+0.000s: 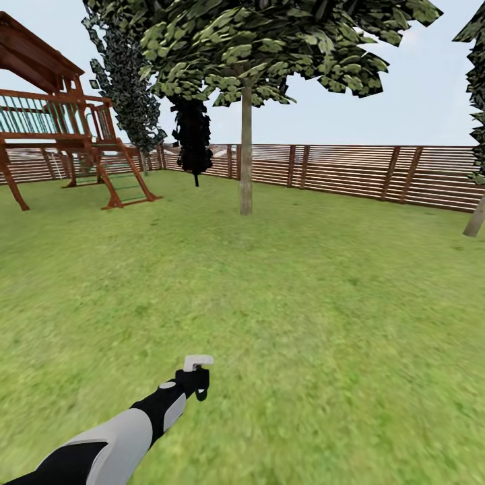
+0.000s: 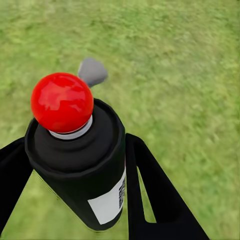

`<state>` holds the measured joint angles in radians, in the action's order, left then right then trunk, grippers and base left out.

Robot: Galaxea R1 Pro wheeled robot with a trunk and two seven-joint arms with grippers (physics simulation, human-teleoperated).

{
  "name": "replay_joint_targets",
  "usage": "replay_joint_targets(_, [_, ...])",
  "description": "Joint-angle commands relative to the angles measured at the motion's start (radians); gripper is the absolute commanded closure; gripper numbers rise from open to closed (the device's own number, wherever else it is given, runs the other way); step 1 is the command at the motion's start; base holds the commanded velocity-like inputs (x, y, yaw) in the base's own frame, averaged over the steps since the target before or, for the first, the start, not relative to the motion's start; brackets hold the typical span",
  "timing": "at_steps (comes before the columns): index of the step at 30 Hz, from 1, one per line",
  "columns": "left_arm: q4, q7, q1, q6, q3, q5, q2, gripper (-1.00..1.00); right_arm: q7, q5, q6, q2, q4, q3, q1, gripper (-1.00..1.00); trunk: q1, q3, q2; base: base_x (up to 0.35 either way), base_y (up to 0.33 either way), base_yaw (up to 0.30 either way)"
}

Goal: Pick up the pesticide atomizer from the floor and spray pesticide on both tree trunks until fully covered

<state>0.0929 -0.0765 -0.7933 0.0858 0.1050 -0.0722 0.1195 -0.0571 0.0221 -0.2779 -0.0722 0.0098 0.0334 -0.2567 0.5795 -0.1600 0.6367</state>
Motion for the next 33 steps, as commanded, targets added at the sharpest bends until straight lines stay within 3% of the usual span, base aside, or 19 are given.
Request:
replay_joint_targets(1, [-0.001, -0.003, -0.001, 0.003, 0.009, -0.008, 0.0, 1.0, -0.004, 0.002, -0.003, 0.0, 0.001, 0.003, -0.001, -1.0, 0.001, -0.002, 0.001, 0.35, 0.0, 0.0])
replay_joint_targets(33, [-0.001, -0.003, -0.001, 0.003, 0.009, -0.008, 0.0, 1.0, -0.004, 0.002, -0.003, 0.0, 0.001, 0.003, -0.001, -1.0, 0.001, -0.002, 0.001, 0.35, 0.0, 0.0])
